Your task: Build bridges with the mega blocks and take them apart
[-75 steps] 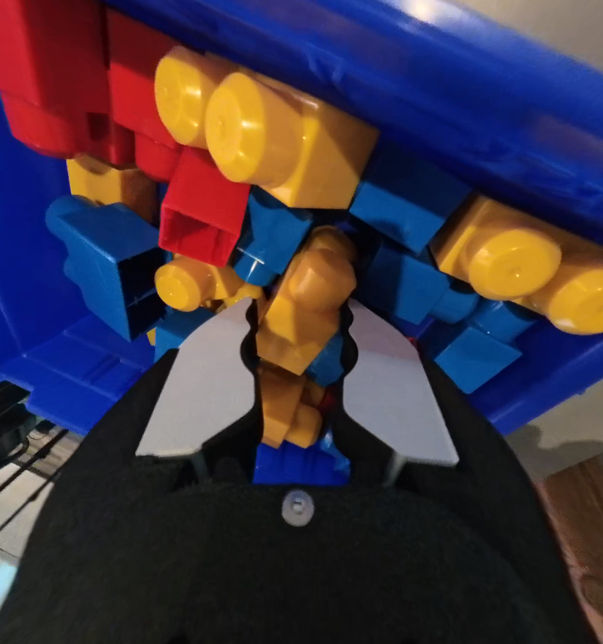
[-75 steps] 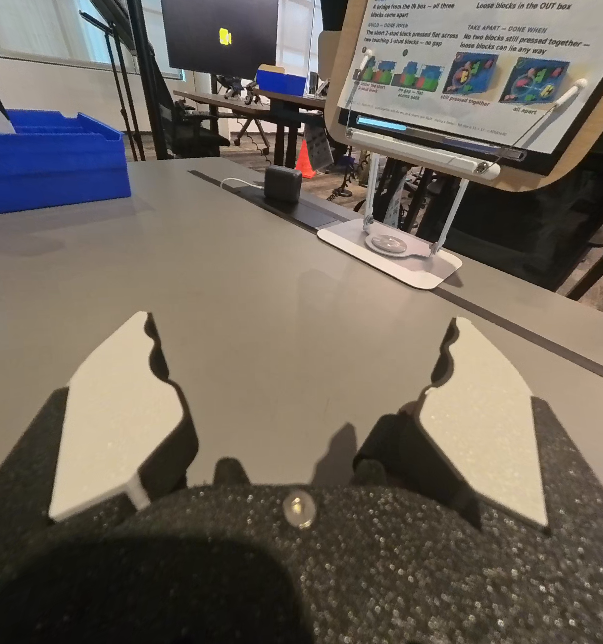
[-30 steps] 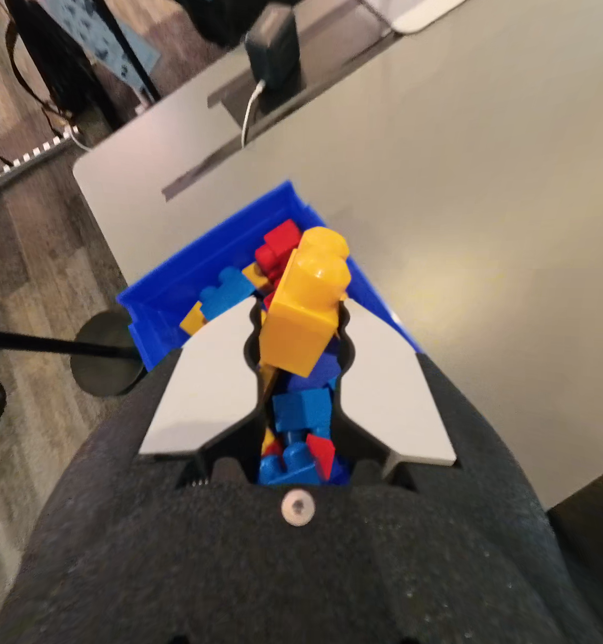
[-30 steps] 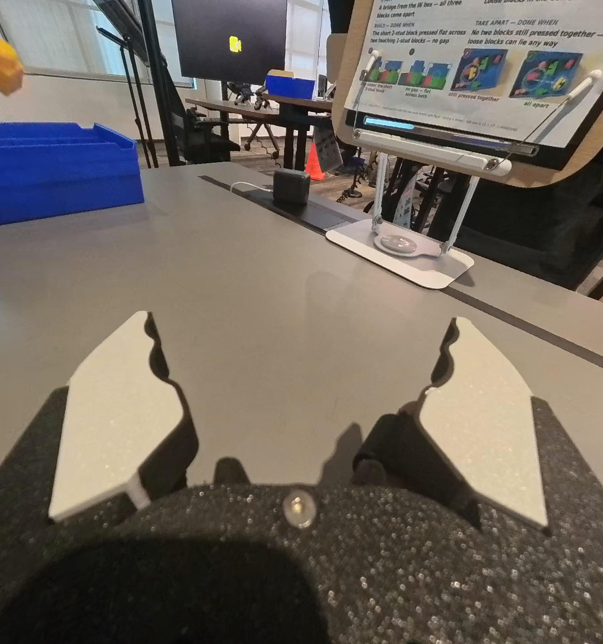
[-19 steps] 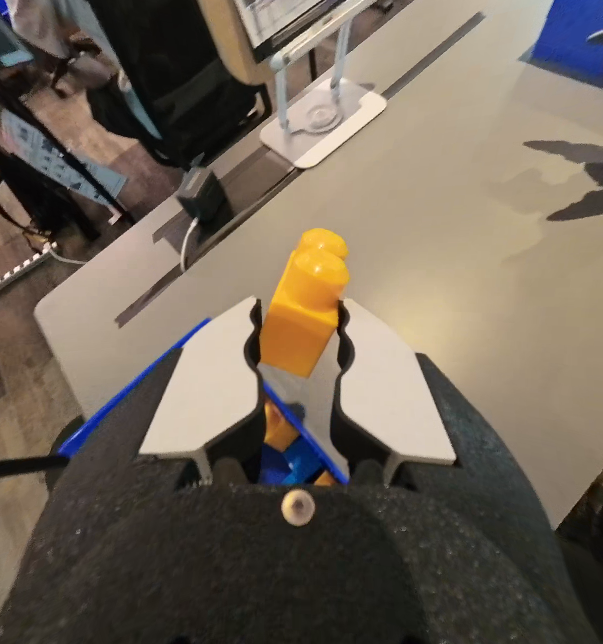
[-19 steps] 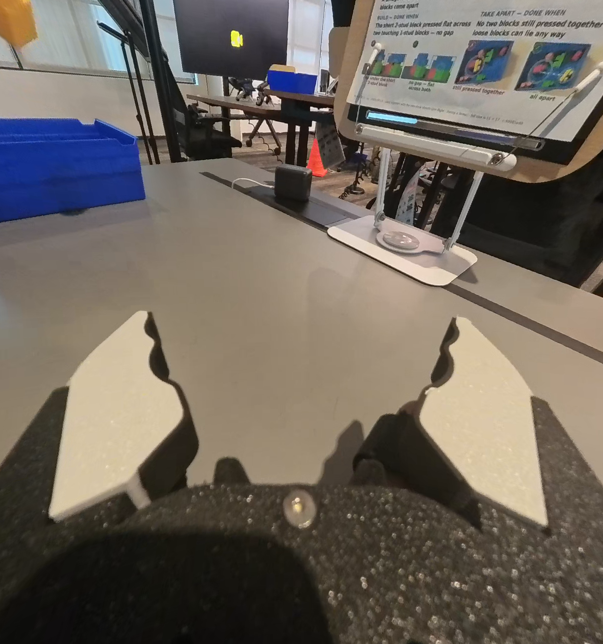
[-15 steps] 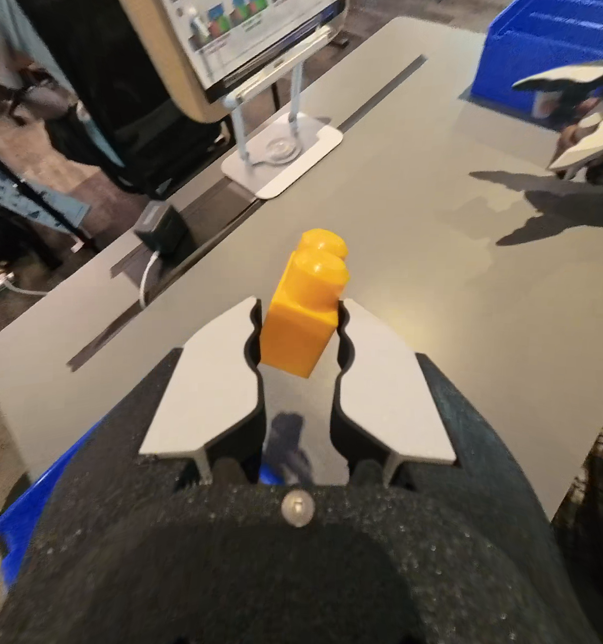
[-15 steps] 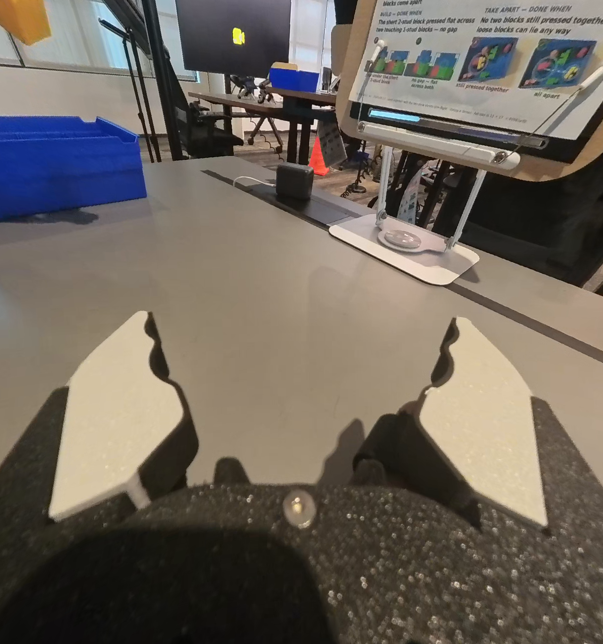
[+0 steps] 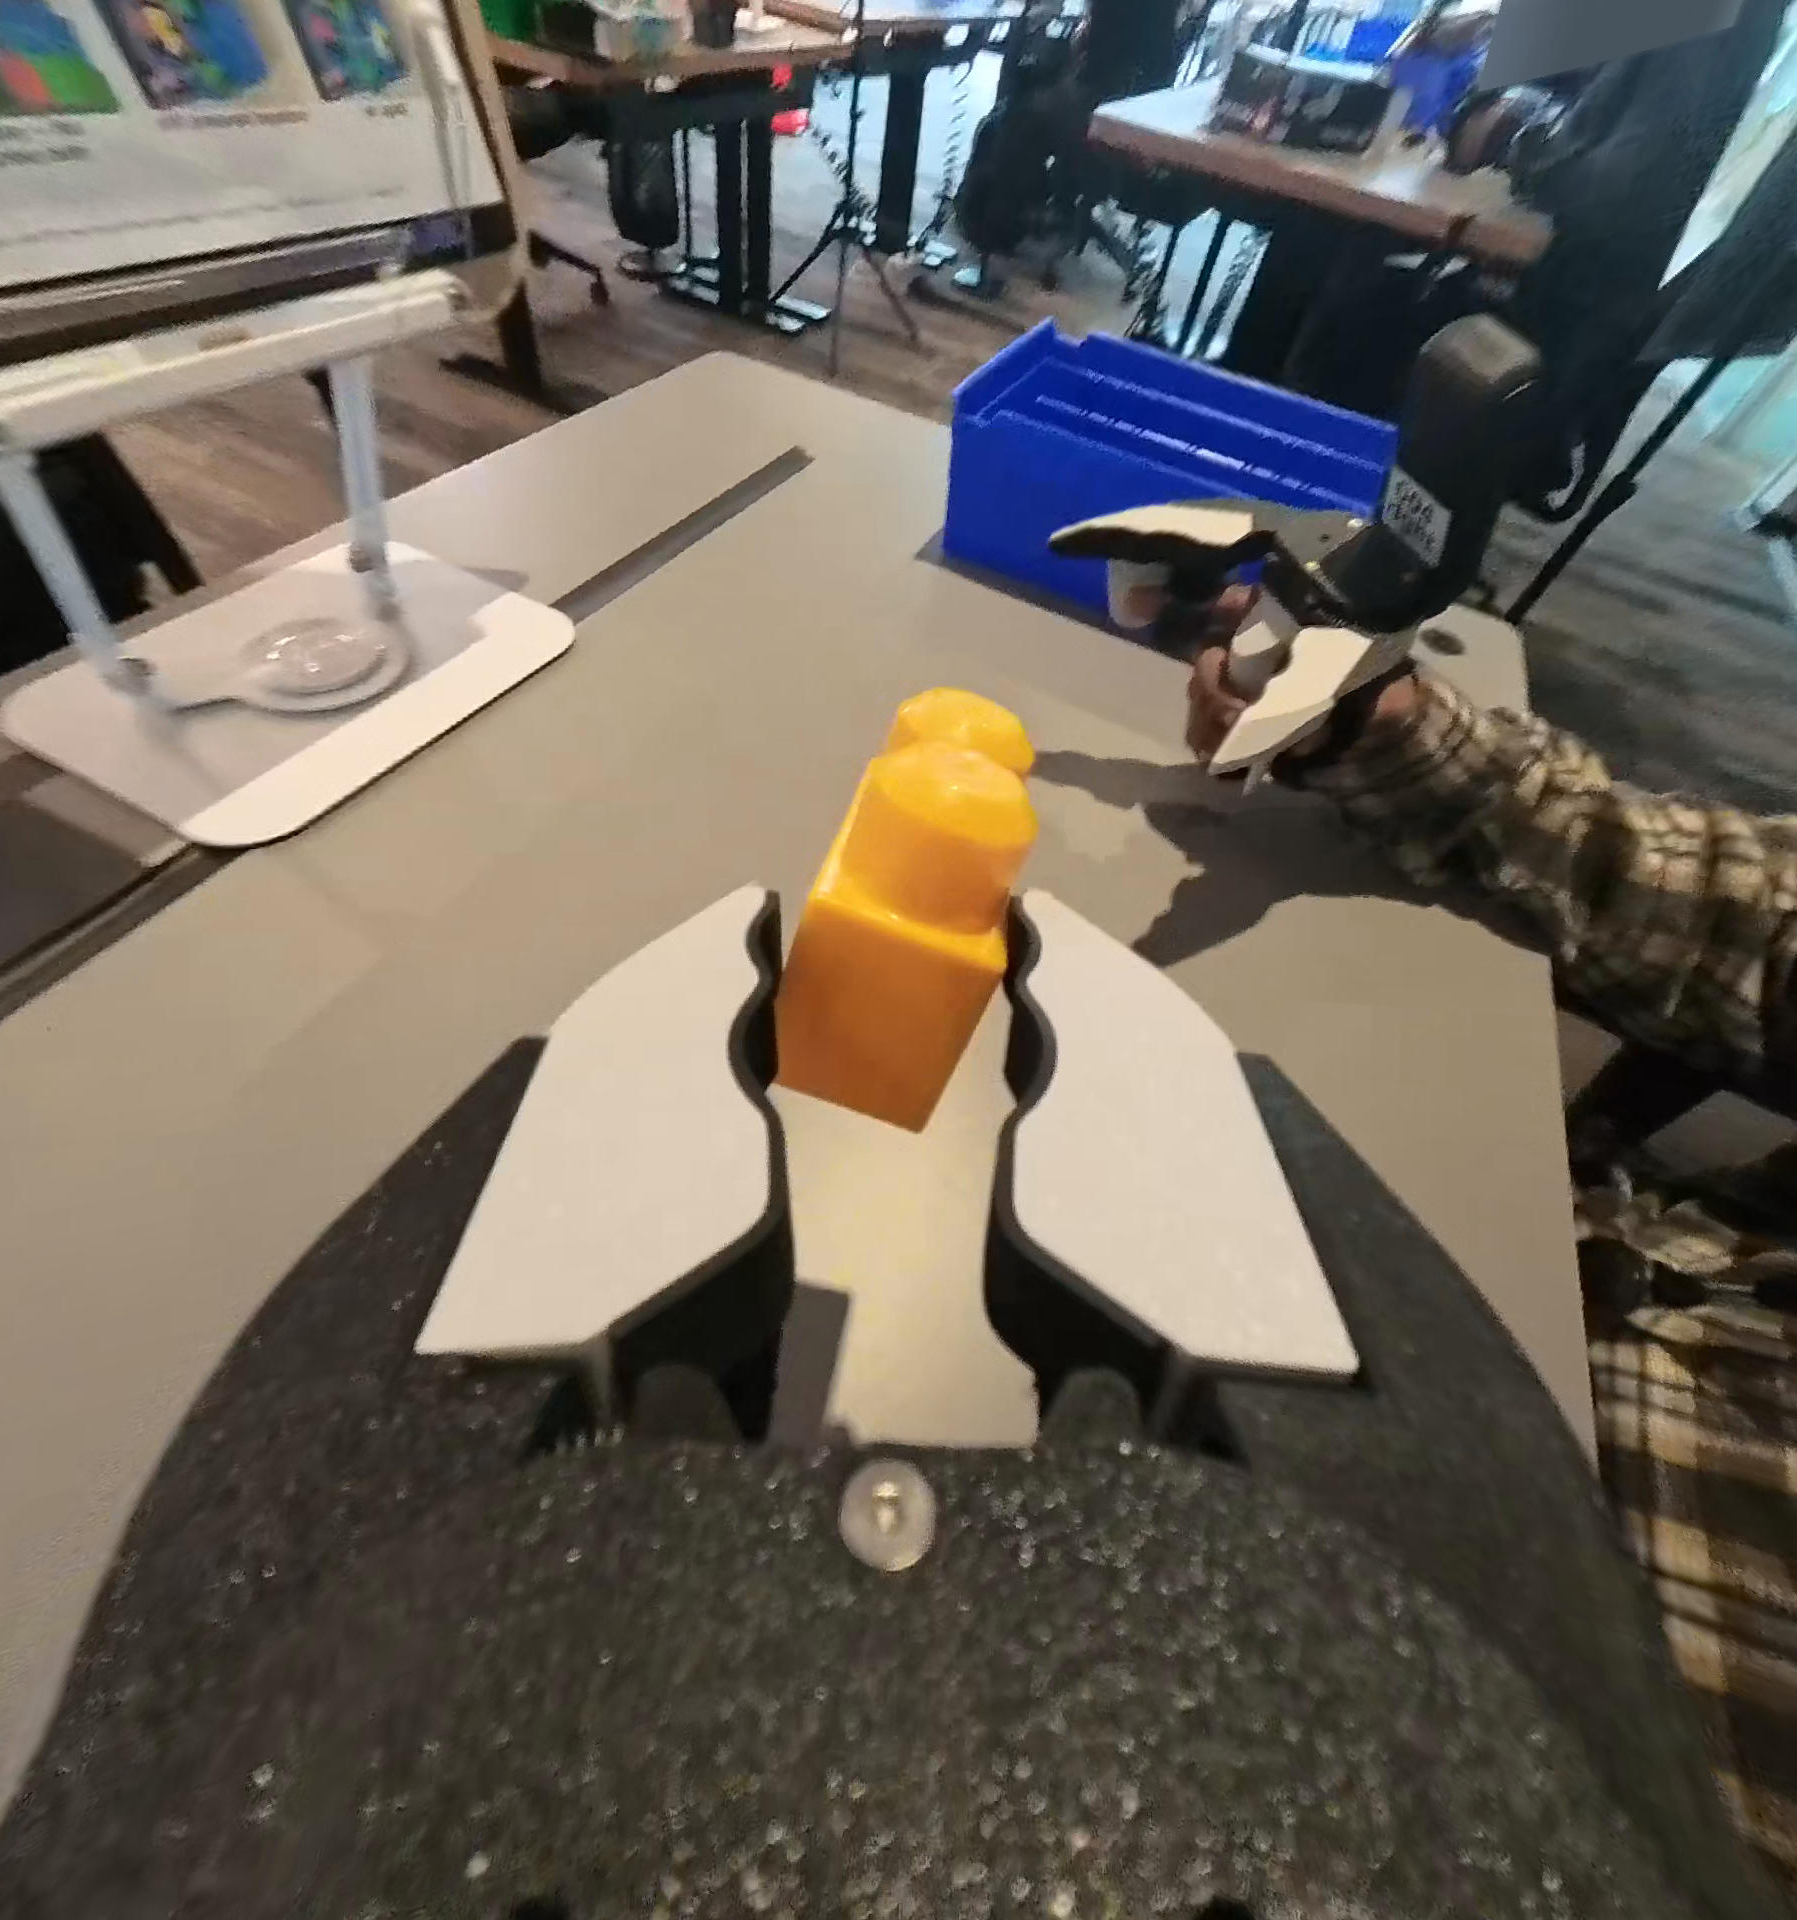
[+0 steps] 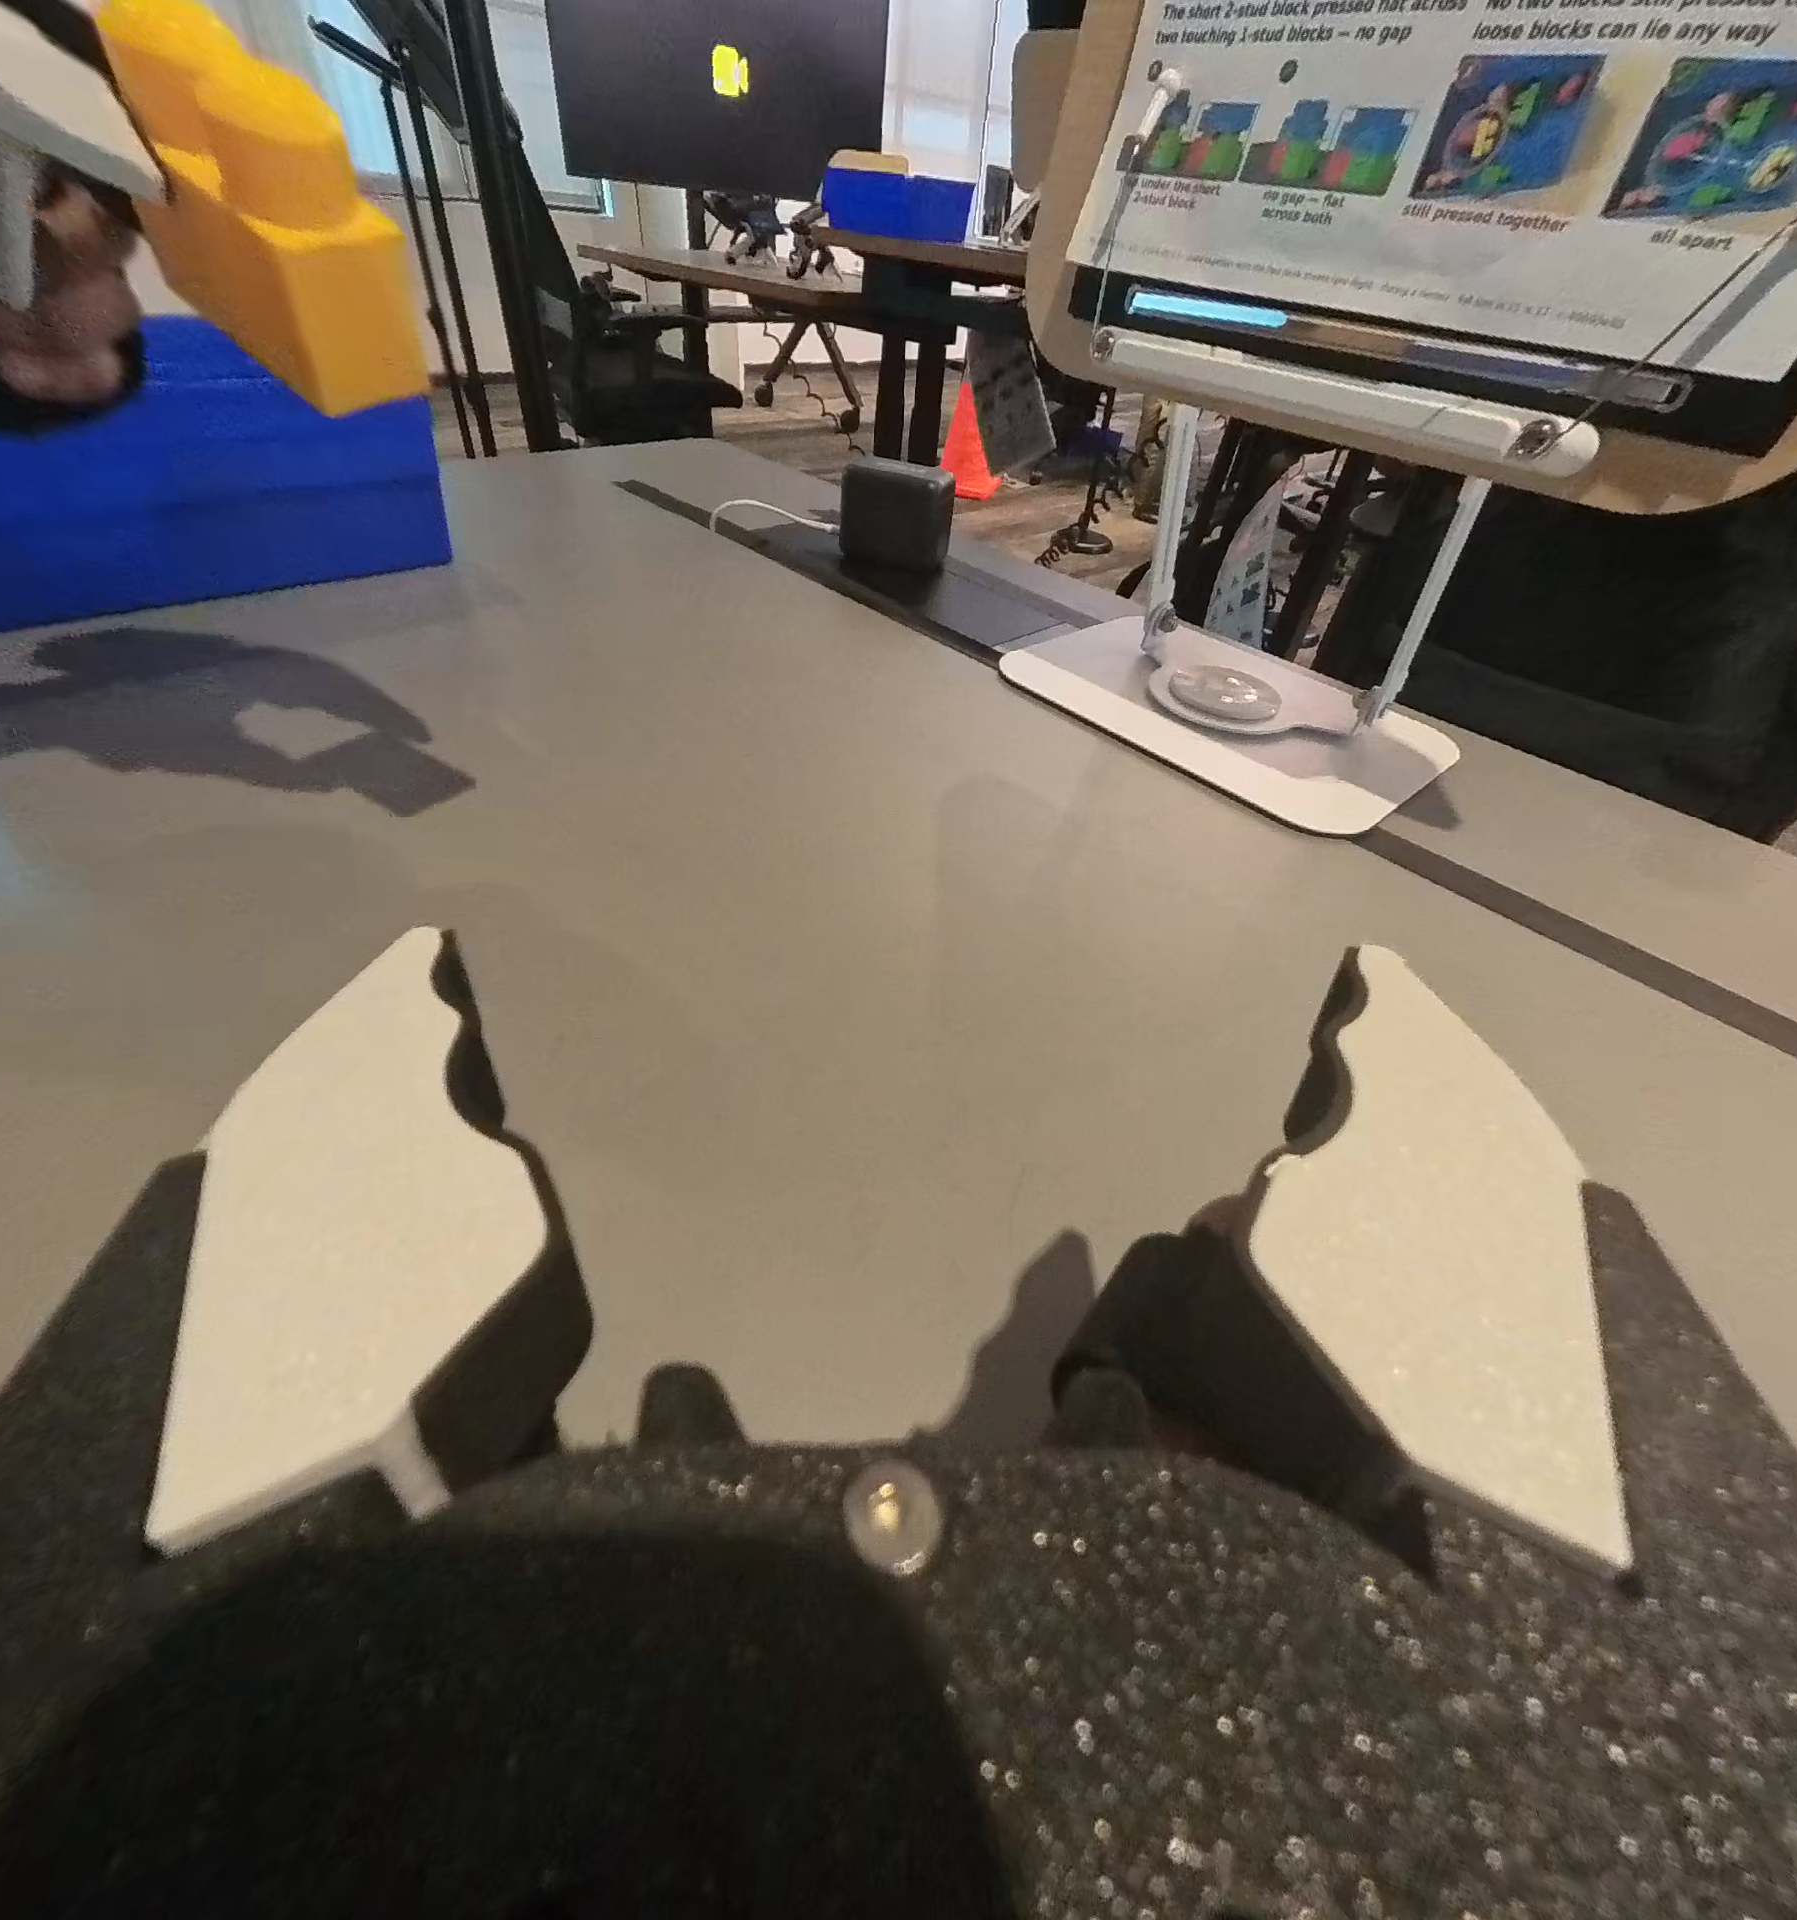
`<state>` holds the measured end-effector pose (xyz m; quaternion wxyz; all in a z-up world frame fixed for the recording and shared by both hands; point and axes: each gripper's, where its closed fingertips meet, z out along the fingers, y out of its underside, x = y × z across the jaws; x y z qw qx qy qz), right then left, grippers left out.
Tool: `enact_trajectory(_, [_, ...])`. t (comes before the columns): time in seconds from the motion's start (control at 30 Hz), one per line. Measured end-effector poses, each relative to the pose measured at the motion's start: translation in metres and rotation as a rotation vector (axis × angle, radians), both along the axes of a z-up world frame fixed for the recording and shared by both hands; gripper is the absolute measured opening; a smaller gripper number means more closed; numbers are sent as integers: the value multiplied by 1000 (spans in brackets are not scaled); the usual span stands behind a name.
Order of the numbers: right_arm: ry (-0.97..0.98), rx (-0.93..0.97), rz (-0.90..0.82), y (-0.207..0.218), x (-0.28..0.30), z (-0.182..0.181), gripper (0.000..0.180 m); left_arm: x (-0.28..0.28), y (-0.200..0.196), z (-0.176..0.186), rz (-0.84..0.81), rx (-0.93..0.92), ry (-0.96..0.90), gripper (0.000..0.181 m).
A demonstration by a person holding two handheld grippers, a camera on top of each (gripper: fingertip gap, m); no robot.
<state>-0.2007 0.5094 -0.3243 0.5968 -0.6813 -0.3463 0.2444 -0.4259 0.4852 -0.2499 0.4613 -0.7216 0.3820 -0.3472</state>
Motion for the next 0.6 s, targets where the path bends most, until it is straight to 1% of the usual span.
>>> enact_trajectory(0.17, [-9,-6,6,-1,-2,-2,146,39,1,-24,-86,-20,-68,41])
enact_trajectory(0.33, [-20,-13,15,-1,-4,-5,146,66,-3,-48,-154,-29,-75,41])
enact_trajectory(0.5, [-38,-23,32,-3,-8,-9,146,73,-7,-63,-174,-39,-131,41])
enact_trajectory(0.6, [-46,-26,38,-3,-11,-11,146,70,-8,-66,-175,-58,-149,41])
